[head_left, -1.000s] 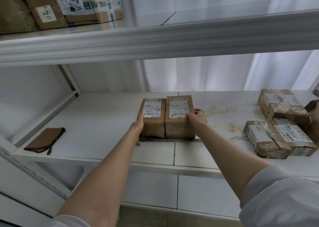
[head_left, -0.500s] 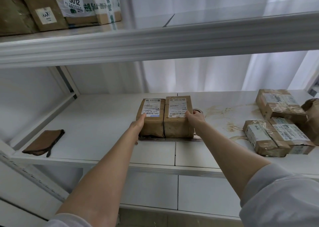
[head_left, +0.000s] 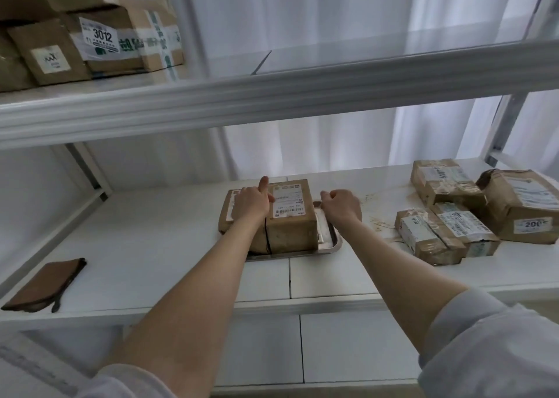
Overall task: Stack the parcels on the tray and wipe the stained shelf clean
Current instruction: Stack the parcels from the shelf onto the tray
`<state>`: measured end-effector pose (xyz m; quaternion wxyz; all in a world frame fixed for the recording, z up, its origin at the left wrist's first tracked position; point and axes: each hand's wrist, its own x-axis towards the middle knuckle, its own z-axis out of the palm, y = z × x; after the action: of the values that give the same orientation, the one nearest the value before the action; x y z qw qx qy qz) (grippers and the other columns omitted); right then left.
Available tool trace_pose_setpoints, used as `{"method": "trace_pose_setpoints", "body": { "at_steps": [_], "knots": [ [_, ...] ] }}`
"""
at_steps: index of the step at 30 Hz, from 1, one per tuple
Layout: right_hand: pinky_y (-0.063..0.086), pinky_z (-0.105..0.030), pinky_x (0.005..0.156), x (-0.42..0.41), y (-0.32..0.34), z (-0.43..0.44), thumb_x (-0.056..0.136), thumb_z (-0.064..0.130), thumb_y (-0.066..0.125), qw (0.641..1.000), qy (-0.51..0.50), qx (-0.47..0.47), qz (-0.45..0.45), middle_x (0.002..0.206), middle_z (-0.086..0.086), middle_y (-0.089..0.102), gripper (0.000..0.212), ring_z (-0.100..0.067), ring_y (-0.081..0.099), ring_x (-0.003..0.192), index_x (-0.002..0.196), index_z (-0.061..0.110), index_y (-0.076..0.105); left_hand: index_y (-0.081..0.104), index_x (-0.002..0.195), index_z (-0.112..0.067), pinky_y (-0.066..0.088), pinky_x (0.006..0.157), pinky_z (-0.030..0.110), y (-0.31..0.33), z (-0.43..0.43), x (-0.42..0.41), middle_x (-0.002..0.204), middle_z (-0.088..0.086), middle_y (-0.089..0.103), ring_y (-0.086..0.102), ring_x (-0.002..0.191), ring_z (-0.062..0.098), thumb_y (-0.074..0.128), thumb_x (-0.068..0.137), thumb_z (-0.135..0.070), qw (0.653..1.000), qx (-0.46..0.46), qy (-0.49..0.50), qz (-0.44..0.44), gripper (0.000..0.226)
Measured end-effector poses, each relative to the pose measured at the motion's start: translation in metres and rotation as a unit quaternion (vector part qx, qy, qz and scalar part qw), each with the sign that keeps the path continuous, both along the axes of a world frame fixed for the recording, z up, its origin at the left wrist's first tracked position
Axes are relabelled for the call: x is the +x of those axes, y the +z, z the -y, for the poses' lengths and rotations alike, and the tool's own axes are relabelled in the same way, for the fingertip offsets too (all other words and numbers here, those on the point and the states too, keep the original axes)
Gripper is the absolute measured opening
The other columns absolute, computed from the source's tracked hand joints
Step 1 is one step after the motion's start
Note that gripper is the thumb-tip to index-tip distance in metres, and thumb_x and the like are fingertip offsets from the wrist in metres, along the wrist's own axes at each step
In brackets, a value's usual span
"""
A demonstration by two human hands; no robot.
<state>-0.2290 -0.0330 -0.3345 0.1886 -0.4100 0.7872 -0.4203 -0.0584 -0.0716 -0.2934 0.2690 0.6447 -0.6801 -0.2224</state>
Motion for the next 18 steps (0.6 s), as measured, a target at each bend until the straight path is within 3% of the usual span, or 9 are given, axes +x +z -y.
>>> {"method": "trace_pose_setpoints", "body": {
  "at_steps": [1,3,5,8,12,18],
  "knots": [
    [0.045,-0.035,0.081,-0.004,0.001,-0.002,0.098,0.033,0.043,1.0,0.0,0.004,-0.013,0.109,-0.014,0.06,0.037,-0.034,0.056,0.109,0.076,0.013,0.066,0.067,0.067,-0.027,0.051,0.089,0.041,0.003,-0.005,-0.009,0.111,0.006,0.065,0.063,0.094,0.028,0.017,0.096,-0.059,1.0,0.002,-0.02,0.001,0.066],
    [0.044,-0.04,0.097,-0.014,0.003,-0.01,0.098,0.029,0.049,1.0,0.003,0.014,-0.023,0.133,-0.015,0.046,0.029,-0.034,0.048,0.121,0.119,0.014,0.061,0.071,0.084,-0.02,0.05,0.087,0.037,0.005,-0.008,-0.031,0.114,0.008,0.064,0.062,0.094,0.027,0.022,0.102,-0.043,0.996,0.013,-0.086,0.013,0.057],
    [0.042,-0.044,0.105,-0.027,0.002,-0.018,0.095,0.03,0.055,1.0,-0.002,0.02,-0.014,0.14,-0.015,0.04,0.044,-0.034,0.046,0.125,0.136,0.018,0.048,0.068,0.106,-0.013,0.044,0.088,0.029,0.003,-0.012,-0.053,0.123,0.007,0.061,0.059,0.105,0.024,0.028,0.103,-0.026,0.989,0.041,-0.139,0.02,0.042],
    [0.043,-0.044,0.103,-0.047,0.003,-0.034,0.092,0.037,0.057,0.999,-0.025,0.033,-0.034,0.138,-0.015,0.042,0.048,-0.034,0.046,0.124,0.136,0.017,0.049,0.058,0.124,-0.01,0.039,0.09,0.025,-0.005,-0.017,-0.085,0.135,0.009,0.053,0.052,0.12,0.023,0.042,0.097,-0.013,0.974,0.063,-0.216,0.026,0.031],
    [0.045,-0.041,0.1,-0.082,0.004,-0.05,0.088,0.042,0.061,0.995,-0.059,0.049,-0.057,0.134,-0.013,0.049,0.047,-0.032,0.05,0.12,0.128,0.019,0.055,0.056,0.128,-0.008,0.038,0.104,0.031,-0.008,-0.029,-0.127,0.137,0.011,0.052,0.048,0.126,0.025,0.054,0.092,-0.017,0.958,0.055,-0.28,0.04,0.037],
    [0.046,-0.042,0.098,-0.132,0.009,-0.059,0.085,0.041,0.064,0.995,-0.068,0.037,-0.06,0.132,-0.013,0.051,0.044,-0.031,0.05,0.121,0.122,0.018,0.06,0.055,0.13,-0.004,0.042,0.097,0.029,-0.007,-0.044,-0.189,0.132,0.012,0.057,0.055,0.119,0.025,0.057,0.092,-0.021,0.935,0.116,-0.332,0.04,0.042]
  ]
}}
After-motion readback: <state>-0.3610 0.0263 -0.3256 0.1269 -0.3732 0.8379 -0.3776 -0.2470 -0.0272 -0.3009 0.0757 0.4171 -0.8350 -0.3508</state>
